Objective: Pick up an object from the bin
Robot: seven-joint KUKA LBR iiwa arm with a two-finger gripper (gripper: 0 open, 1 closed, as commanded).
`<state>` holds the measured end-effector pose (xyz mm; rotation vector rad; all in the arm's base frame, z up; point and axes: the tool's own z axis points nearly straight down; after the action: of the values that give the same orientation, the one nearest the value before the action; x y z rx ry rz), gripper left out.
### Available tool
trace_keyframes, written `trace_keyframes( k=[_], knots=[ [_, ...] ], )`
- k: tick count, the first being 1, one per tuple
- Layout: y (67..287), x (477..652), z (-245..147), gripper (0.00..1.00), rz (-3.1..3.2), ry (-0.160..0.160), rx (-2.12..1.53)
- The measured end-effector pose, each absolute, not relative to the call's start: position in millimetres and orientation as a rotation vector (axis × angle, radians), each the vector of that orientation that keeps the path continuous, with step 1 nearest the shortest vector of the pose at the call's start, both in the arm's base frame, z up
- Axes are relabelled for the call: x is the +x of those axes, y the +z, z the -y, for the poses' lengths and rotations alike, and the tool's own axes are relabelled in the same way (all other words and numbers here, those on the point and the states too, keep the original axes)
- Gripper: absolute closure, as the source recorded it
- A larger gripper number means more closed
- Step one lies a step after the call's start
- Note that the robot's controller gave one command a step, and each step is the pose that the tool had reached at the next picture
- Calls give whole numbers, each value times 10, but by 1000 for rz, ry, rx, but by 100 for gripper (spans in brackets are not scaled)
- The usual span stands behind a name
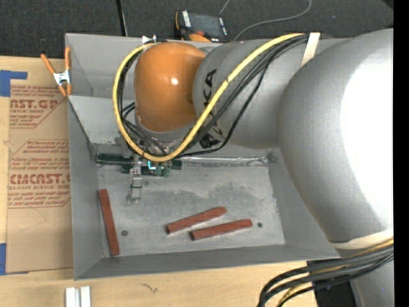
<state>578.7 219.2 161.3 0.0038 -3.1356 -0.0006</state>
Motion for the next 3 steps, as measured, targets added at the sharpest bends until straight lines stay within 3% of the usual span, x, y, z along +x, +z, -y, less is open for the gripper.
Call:
trace_keyframes(
  k=[1, 2, 3],
  knots=[
    [717, 5904, -1686, 0, 3138, 4, 77],
    [776, 5799, -1219, 0, 3143, 1, 43],
    [750, 5461, -656, 0, 3141, 0, -113]
  ],
)
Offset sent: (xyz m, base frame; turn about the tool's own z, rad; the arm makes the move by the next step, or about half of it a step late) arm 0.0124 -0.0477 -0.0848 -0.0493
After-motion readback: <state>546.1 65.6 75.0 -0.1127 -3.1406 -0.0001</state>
